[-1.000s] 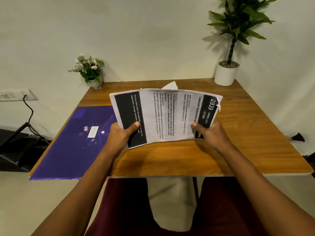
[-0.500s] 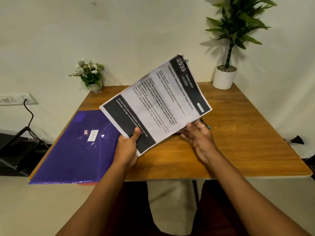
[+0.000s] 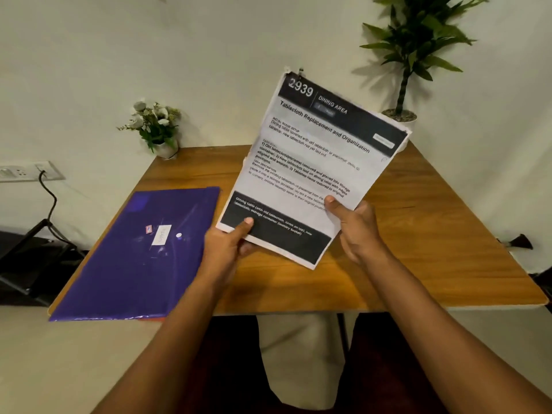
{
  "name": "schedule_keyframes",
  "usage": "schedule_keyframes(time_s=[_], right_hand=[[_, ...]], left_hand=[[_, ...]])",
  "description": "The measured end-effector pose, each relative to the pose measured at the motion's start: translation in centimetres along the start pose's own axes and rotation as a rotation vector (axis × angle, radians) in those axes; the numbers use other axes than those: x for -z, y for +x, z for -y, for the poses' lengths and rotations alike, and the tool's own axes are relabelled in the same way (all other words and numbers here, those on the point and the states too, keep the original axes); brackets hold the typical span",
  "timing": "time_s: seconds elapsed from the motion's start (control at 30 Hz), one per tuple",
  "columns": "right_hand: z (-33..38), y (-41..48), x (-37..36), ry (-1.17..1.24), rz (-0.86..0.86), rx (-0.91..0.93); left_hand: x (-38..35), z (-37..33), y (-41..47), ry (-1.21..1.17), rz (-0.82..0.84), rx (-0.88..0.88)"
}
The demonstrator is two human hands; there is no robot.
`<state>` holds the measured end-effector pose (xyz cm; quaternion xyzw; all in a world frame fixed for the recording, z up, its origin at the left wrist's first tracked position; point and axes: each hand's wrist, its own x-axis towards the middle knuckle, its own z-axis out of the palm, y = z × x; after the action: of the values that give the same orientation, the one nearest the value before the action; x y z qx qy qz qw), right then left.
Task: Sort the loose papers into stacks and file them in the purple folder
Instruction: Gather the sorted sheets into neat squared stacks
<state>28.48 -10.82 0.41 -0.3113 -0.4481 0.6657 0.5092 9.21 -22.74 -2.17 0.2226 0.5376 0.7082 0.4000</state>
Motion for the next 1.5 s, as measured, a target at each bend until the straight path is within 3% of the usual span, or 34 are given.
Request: schedule_keyframes(time_s=[0.1,0.23,0.37,0.5,0.63,1.17,1.37,1.5], right_hand=[[1.6,0.5,1.2,-0.173,0.017,0.073],[2.8,0.7,1.4,-0.444,0.143,0.118],[3.2,0.2,0.3,-0.507,0.226,0.191],[1.9,-0.1,0.5,-0.520,0.167,0.183],[-0.1,-0.8,1.5,-0.583,0.176,0.058],[-2.7,-0.5,2.8,-0.571,0.139,-0.029],[-2.4,-0.4,3.0,-0.607,0.148,-0.130],[-1.8,-0.1,3.7,-0.522,0.201,-0.296]], left_hand=[[1.3,-2.6,1.4,0.273,0.090,-0.120],[0.3,-4.7,1.7,0.453,0.246,-0.177],[-1.9,-5.6,0.9,0.381,0.218,-0.281],[-2.6,-4.4,0.3,0.345,0.167,-0.337],[-2.0,-1.7,-0.6,0.348,0.178,-0.280],[-1.6,0.0,-1.1,0.294,0.187,-0.250],[-0.7,0.9,-0.1,0.280,0.189,-0.107],[-0.7,-0.7,1.5,0.156,0.215,0.031]])
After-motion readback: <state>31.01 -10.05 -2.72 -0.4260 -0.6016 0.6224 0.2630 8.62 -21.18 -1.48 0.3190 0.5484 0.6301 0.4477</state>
